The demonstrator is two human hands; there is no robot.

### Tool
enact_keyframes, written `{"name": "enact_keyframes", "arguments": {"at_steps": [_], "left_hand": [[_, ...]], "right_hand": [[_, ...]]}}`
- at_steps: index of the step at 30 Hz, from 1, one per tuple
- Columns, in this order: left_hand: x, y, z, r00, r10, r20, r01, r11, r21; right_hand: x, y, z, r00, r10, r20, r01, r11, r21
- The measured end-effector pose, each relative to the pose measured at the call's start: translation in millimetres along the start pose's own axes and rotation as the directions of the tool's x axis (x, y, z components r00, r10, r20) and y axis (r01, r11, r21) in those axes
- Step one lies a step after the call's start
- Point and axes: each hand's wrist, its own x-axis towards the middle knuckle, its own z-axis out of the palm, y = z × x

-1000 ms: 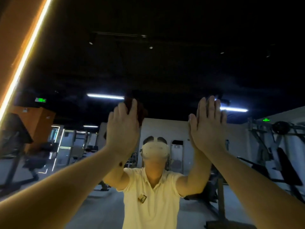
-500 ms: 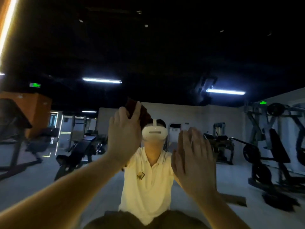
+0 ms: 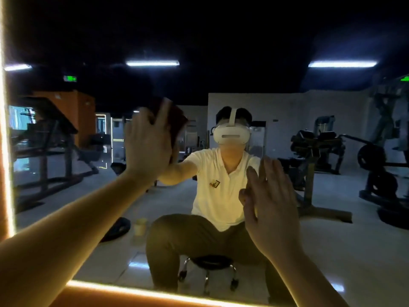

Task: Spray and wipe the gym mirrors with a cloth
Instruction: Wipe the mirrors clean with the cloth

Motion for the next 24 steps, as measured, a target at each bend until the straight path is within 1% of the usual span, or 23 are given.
{"name": "enact_keyframes", "arguments": {"at_steps": [1, 2, 3, 5, 8, 10, 12, 13, 14, 15, 16, 17, 18, 19, 20, 21, 22, 23, 24], "left_hand": [[-1.6, -2.8, 0.7, 0.998, -0.046, -0.050, 0.047, 0.999, 0.024], [-10.9, 1.3, 4.9, 0.997, -0.017, -0.078, 0.019, 0.999, 0.032], [-28.2, 8.6, 12.0, 0.996, 0.053, -0.073, -0.052, 0.998, 0.023], [-79.8, 38.2, 23.5, 0.986, 0.163, -0.023, -0.164, 0.985, -0.047], [-176.3, 83.4, 41.8, 0.966, 0.246, 0.074, -0.233, 0.960, -0.153], [-235.6, 100.1, 48.2, 0.920, 0.363, 0.147, -0.326, 0.918, -0.226], [-271.8, 99.0, 51.2, 0.867, 0.455, 0.205, -0.412, 0.884, -0.220], [-276.1, 91.1, 52.1, 0.859, 0.470, 0.204, -0.431, 0.878, -0.209], [-272.0, 81.2, 52.8, 0.877, 0.449, 0.172, -0.414, 0.887, -0.204], [-263.4, 69.3, 52.8, 0.914, 0.385, 0.128, -0.360, 0.915, -0.181], [-249.0, 56.8, 51.5, 0.958, 0.281, 0.063, -0.268, 0.950, -0.157], [-229.3, 42.9, 49.2, 0.990, 0.139, -0.012, -0.139, 0.982, -0.125], [-211.5, 26.5, 45.0, 0.997, -0.040, -0.065, 0.032, 0.993, -0.117], [-196.6, 10.8, 41.3, 0.964, -0.243, -0.103, 0.225, 0.960, -0.165], [-187.9, -1.8, 39.0, 0.903, -0.416, -0.103, 0.387, 0.894, -0.225], [-187.6, -9.1, 37.7, 0.856, -0.506, -0.101, 0.475, 0.849, -0.231], [-192.2, -9.3, 37.7, 0.849, -0.520, -0.097, 0.488, 0.841, -0.234], [-202.4, -4.6, 40.6, 0.879, -0.471, -0.073, 0.448, 0.869, -0.212], [-214.2, 5.8, 42.2, 0.920, -0.391, -0.019, 0.381, 0.905, -0.188]], "right_hand": [[-4.1, -1.7, 2.7, 1.000, 0.002, 0.000, -0.002, 1.000, 0.008], [-9.4, -3.0, 5.5, 1.000, 0.005, 0.001, -0.005, 1.000, 0.011], [-15.3, -4.2, 7.8, 1.000, 0.008, 0.001, -0.008, 1.000, 0.014], [-24.5, -6.7, 11.0, 1.000, 0.001, 0.001, -0.001, 1.000, 0.024], [-31.6, -8.8, 12.1, 0.999, -0.011, 0.050, 0.010, 1.000, 0.024], [-35.6, -5.1, 11.1, 0.996, -0.024, 0.089, 0.022, 1.000, 0.020], [-38.9, 1.6, 9.7, 0.993, -0.060, 0.104, 0.058, 0.998, 0.021], [-41.1, 4.6, 9.1, 0.992, -0.077, 0.105, 0.075, 0.997, 0.024], [-42.4, 7.3, 8.6, 0.991, -0.088, 0.102, 0.086, 0.996, 0.027], [-43.5, 8.6, 8.6, 0.990, -0.096, 0.099, 0.093, 0.995, 0.032], [-43.7, 8.8, 9.8, 0.991, -0.100, 0.092, 0.097, 0.995, 0.037], [-43.6, 8.5, 11.0, 0.991, -0.103, 0.085, 0.100, 0.994, 0.037], [-44.8, 7.6, 12.2, 0.992, -0.101, 0.079, 0.098, 0.994, 0.036], [-45.4, 6.6, 13.3, 0.993, -0.095, 0.072, 0.092, 0.995, 0.036], [-46.6, 5.6, 14.6, 0.994, -0.084, 0.065, 0.082, 0.996, 0.036], [-47.4, 3.8, 16.1, 0.995, -0.077, 0.056, 0.075, 0.997, 0.037], [-47.7, 1.9, 17.5, 0.996, -0.072, 0.043, 0.071, 0.997, 0.038], [-47.9, 0.3, 18.5, 0.997, -0.065, 0.032, 0.064, 0.997, 0.044], [-47.9, -1.2, 19.6, 0.998, -0.055, 0.021, 0.054, 0.997, 0.054]]}}
